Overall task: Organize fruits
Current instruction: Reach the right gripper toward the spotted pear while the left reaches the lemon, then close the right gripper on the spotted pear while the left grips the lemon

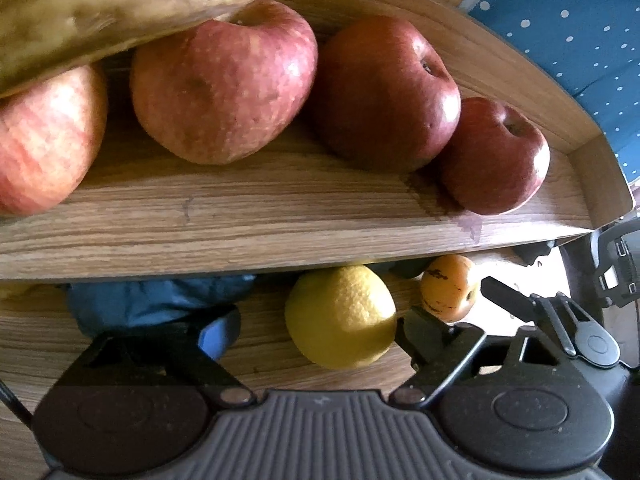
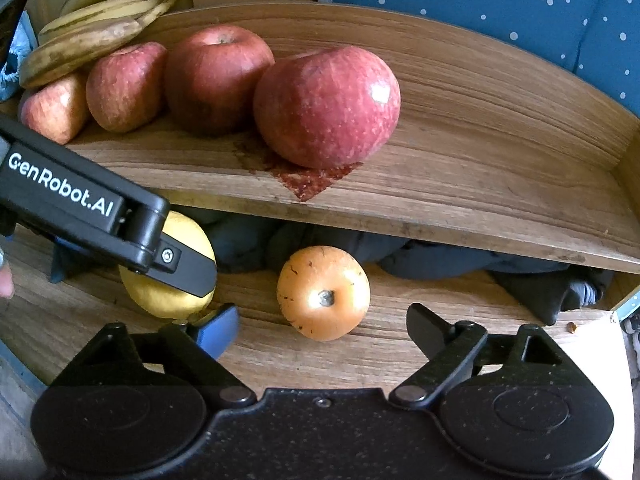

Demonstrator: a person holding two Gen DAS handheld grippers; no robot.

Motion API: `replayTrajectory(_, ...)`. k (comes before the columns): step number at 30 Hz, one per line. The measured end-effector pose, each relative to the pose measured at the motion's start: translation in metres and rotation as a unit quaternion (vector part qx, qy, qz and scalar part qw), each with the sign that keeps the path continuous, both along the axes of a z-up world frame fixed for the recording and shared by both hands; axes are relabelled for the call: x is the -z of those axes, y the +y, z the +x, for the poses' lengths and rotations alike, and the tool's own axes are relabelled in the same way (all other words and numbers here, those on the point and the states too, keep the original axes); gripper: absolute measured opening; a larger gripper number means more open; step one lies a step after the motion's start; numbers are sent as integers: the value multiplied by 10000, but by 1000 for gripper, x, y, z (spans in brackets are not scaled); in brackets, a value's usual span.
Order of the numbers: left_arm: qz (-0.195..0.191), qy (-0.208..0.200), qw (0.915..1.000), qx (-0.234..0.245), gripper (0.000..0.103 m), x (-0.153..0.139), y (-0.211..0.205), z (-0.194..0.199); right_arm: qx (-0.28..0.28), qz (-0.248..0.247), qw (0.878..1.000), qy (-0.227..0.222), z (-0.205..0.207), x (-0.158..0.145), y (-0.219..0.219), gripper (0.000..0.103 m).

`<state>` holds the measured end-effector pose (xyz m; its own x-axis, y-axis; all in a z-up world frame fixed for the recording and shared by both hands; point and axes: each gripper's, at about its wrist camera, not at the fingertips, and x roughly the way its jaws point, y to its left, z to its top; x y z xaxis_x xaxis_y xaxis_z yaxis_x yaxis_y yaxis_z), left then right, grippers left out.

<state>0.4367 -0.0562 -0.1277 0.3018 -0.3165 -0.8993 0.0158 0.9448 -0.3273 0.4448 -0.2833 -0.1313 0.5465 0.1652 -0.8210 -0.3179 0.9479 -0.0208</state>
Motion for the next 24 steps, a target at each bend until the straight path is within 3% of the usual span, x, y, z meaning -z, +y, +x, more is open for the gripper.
replayTrajectory(14, -200, -46, 9998, 5, 66, -3, -3, -2, 13, 32, 10000, -33, -2, -4, -5, 71)
replayTrajectory(24, -269, -92, 9996, 6, 63, 0, -2, -2, -39, 66, 9999, -88, 0, -7, -4, 49)
